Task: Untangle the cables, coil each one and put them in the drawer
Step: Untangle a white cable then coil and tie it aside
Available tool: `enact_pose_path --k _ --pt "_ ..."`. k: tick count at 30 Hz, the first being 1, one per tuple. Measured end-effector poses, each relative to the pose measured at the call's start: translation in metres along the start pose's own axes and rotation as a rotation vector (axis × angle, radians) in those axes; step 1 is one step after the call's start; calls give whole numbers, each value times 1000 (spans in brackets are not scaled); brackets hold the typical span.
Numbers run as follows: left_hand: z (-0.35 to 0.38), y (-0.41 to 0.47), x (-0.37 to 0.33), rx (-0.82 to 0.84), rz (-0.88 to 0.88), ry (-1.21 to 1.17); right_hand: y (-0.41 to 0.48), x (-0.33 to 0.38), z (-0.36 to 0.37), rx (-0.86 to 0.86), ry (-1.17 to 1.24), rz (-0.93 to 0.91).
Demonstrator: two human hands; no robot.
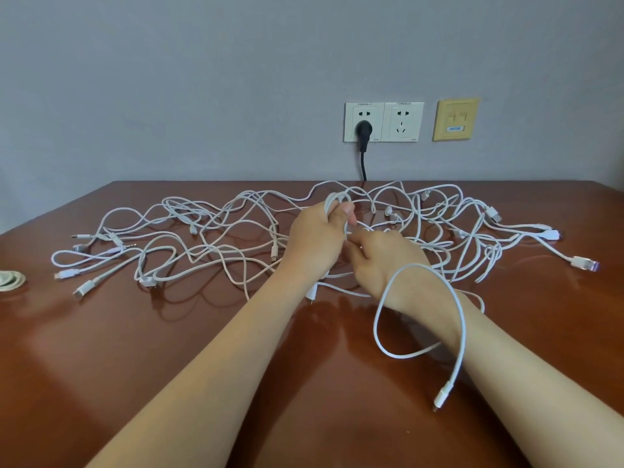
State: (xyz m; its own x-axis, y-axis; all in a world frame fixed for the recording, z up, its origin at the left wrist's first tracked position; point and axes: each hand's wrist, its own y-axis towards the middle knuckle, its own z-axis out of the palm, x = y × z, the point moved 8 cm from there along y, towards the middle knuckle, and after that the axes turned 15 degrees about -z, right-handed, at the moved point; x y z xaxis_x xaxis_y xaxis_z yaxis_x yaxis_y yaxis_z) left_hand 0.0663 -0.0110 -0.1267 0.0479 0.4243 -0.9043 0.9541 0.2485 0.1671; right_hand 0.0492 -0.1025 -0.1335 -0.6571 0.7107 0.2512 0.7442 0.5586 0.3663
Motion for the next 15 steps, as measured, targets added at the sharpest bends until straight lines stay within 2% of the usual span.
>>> enact_pose_path --k 4,6,10,13,15 --pt "2 -2 -5 1 42 110 1 0 3 -21 -67 -25" --pt "3 0 -2 40 9 79 2 2 2 -52 -77 -58" --pt "17 2 15 256 -270 -418 1 1 -2 -102 -53 -38" --pt "20 4 20 303 -387 -724 0 -1 -2 -94 -2 -8" --pt "15 5 22 270 -456 -927 0 -4 4 -26 -25 19"
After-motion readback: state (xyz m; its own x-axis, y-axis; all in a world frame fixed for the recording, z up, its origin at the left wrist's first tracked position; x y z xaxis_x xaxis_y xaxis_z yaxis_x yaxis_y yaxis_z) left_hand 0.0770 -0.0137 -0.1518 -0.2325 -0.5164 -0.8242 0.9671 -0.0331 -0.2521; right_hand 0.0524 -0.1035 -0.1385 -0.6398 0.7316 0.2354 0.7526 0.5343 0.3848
